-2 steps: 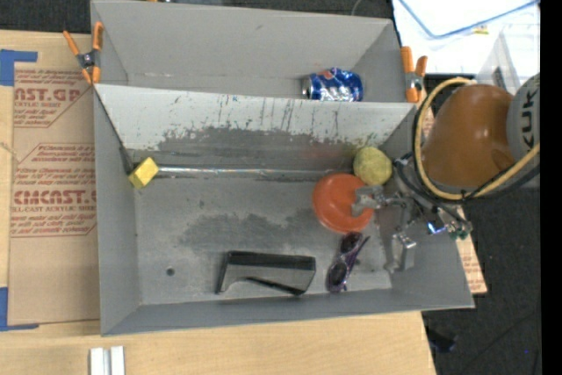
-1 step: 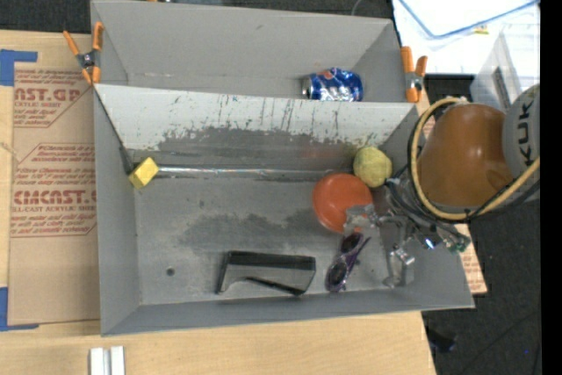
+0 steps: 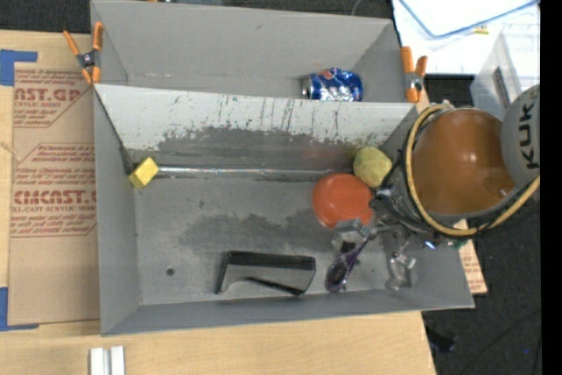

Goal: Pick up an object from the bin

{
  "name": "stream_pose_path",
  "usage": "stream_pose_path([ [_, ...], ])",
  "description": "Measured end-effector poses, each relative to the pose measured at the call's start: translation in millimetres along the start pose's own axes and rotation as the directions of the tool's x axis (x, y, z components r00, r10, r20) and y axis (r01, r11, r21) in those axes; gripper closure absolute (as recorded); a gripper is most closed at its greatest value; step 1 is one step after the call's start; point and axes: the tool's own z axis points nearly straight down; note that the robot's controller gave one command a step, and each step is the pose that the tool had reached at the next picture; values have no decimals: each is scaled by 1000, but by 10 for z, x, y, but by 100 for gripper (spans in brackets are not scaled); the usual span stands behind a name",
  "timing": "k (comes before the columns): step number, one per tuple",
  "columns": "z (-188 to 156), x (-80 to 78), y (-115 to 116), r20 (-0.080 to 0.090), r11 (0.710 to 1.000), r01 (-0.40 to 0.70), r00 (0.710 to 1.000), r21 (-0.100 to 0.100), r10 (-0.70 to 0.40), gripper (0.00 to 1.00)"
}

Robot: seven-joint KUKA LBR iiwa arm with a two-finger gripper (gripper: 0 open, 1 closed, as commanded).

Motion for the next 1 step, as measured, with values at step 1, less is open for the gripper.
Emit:
stream_pose_path([
  [1,390,-146,68,7,1000,-12,1000,7,12,0],
])
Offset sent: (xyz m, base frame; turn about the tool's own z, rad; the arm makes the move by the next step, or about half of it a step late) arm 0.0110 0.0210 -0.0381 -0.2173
